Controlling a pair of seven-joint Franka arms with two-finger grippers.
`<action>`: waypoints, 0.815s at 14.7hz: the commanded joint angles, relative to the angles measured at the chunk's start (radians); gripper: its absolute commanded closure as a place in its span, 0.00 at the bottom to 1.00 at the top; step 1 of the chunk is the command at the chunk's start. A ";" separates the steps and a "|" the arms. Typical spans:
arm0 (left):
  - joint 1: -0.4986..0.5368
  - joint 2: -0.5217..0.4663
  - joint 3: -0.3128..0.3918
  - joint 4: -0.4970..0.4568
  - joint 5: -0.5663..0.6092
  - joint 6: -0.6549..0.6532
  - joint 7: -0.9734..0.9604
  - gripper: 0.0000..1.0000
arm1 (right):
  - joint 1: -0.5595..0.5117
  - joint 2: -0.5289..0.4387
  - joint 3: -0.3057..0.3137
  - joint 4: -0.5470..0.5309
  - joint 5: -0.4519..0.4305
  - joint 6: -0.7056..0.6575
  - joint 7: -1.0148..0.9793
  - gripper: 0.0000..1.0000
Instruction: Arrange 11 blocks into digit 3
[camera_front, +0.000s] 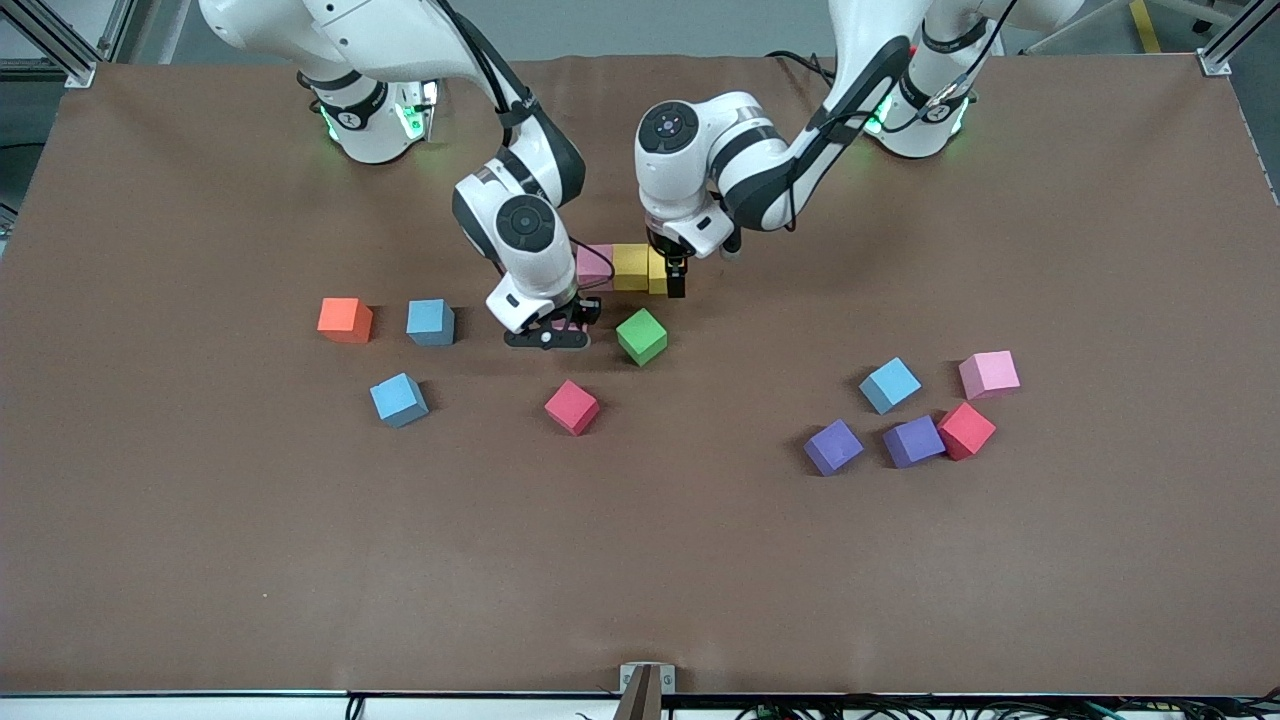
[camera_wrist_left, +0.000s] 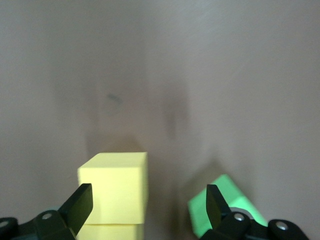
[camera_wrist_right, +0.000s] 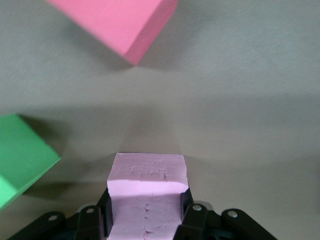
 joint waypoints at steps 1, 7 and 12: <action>0.085 -0.055 -0.004 0.009 -0.027 -0.029 0.143 0.00 | 0.054 0.001 -0.009 0.003 -0.019 0.002 0.046 1.00; 0.231 -0.044 -0.004 0.103 -0.027 -0.123 0.568 0.00 | 0.090 0.004 -0.012 0.011 -0.063 0.002 0.130 1.00; 0.320 0.022 0.004 0.219 -0.012 -0.123 0.915 0.00 | 0.094 0.006 -0.011 0.019 -0.079 0.001 0.132 1.00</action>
